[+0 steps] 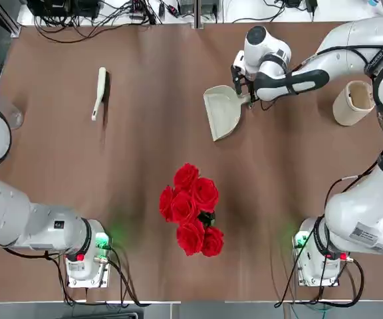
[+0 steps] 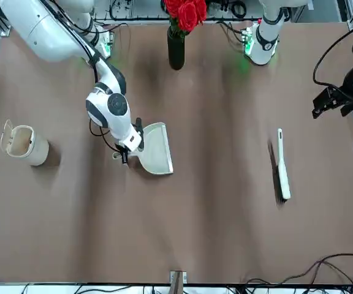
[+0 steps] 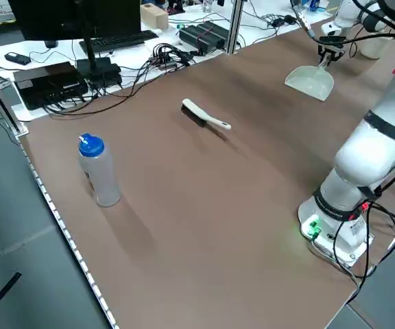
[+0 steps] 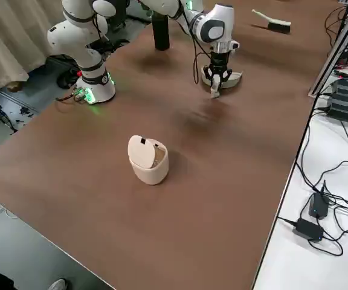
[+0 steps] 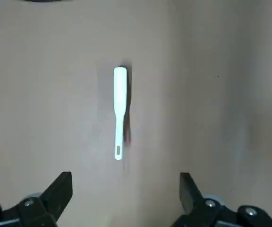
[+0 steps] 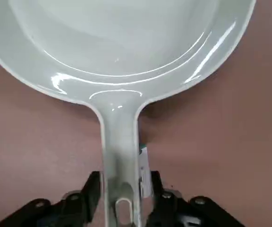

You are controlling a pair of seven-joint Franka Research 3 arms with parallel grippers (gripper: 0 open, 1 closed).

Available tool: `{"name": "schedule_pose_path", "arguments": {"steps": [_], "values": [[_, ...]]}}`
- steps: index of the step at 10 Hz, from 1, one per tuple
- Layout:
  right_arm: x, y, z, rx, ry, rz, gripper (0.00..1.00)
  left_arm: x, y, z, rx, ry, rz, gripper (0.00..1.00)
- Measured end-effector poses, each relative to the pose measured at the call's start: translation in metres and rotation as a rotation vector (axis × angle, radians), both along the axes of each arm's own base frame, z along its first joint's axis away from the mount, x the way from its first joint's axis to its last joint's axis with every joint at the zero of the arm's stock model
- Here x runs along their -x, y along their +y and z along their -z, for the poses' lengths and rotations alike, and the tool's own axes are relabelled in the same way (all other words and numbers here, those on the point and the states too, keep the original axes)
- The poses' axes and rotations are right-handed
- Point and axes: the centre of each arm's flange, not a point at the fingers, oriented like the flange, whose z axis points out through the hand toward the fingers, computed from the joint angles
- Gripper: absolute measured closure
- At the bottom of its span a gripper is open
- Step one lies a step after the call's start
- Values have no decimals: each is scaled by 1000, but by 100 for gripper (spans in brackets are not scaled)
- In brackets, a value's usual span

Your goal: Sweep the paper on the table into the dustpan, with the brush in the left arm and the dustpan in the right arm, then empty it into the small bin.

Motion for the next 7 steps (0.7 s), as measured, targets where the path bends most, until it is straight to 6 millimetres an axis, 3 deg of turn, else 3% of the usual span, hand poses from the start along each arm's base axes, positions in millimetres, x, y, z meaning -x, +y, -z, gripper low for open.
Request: {"name": "schedule_pose_path", "arguments": {"steps": [3, 5, 7], "values": [[-9, 2, -11, -11, -20, -2, 1, 0, 2, 0, 0, 0, -3, 0], [-19, -3, -27, 30, -28, 22, 0, 0, 5, 0, 0, 0, -5, 0], [-40, -6, -79, 73, -49, 99, 0, -1, 5, 1, -1, 3, 2, 0]]}}
